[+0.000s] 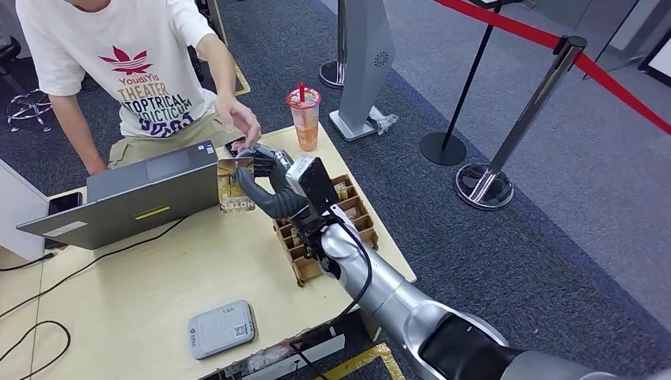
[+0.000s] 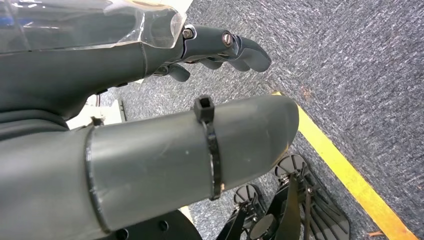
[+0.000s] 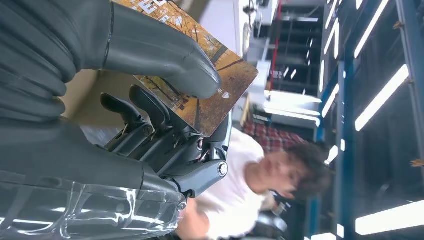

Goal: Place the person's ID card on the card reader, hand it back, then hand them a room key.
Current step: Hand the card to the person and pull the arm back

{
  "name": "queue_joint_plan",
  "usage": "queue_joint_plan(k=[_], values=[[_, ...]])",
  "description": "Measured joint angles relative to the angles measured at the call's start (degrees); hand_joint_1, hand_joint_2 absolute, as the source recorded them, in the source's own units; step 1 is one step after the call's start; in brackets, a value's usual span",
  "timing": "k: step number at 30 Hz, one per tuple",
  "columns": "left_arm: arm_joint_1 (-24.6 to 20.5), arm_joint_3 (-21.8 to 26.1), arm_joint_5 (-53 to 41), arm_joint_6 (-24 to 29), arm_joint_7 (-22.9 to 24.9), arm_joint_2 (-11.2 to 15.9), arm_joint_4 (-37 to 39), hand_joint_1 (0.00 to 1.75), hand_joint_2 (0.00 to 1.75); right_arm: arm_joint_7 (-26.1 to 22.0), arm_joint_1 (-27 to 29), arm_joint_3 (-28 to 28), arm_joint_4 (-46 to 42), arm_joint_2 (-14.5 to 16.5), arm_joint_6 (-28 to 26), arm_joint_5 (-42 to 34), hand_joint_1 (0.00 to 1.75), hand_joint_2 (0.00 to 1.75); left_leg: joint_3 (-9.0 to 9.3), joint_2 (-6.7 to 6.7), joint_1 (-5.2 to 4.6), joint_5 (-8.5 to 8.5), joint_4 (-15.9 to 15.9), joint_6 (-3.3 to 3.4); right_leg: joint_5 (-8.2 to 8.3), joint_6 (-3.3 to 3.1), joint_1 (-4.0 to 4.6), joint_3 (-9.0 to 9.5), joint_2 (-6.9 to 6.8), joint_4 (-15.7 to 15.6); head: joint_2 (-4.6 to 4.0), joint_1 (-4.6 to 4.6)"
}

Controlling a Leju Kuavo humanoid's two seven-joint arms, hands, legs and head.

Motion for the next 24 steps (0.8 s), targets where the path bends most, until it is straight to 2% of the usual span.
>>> queue_joint_plan(k=[6,13,16,19,22,24], values=[[-0.5,0.0,-0.3,0.9,0.0,0.0,0.0,0.0,0.0,-0.5,-7.5,0.0,3.1,1.9,-15.0,13.2,1.75,1.75,0.01,-0.01,0.0,0.05,0.0,-0.01,0.01,-0.01,0.0,0.0,-0.01,0.0,0.0,0.0],[-0.8,0.0,-1.2,1.3,-0.5,0.1,0.0,0.0,0.0,-1.5,-11.9,0.8,7.4,3.5,-30.9,27.4,1.75,1.75,-0.01,-0.02,0.0,0.06,0.0,0.0,0.01,-0.01,0.0,0.0,-0.01,0.0,0.0,0.01],[-0.8,0.0,-1.4,1.3,-0.7,0.3,0.0,0.0,0.0,-2.0,-12.9,1.2,9.3,4.0,-35.2,31.2,1.75,1.75,0.0,-0.02,0.0,0.05,0.0,0.0,0.01,-0.01,0.0,0.0,-0.01,0.0,0.0,0.01],[-0.8,0.0,-1.5,1.4,-0.9,0.5,0.0,0.0,0.0,-4.2,-13.3,0.3,11.1,5.4,-38.8,39.6,1.75,1.75,0.0,-0.02,0.01,0.05,0.0,0.0,0.01,-0.01,0.0,-0.02,-0.01,0.0,0.0,0.01],[-0.9,0.0,-1.6,1.7,-1.2,0.5,0.0,0.0,0.0,-8.6,-12.8,-4.1,11.9,8.1,-39.2,48.9,1.75,1.75,0.0,-0.03,0.02,0.06,0.0,-0.01,0.01,-0.01,0.0,-0.03,-0.02,0.0,0.0,0.01],[-0.9,0.0,-1.6,2.0,-1.3,0.5,0.0,0.0,0.0,-10.4,-12.2,-7.5,12.2,10.0,-39.2,50.8,1.75,1.75,-0.01,-0.06,0.02,0.06,0.0,-0.01,0.0,-0.01,0.01,-0.02,-0.05,0.0,0.0,0.01]])
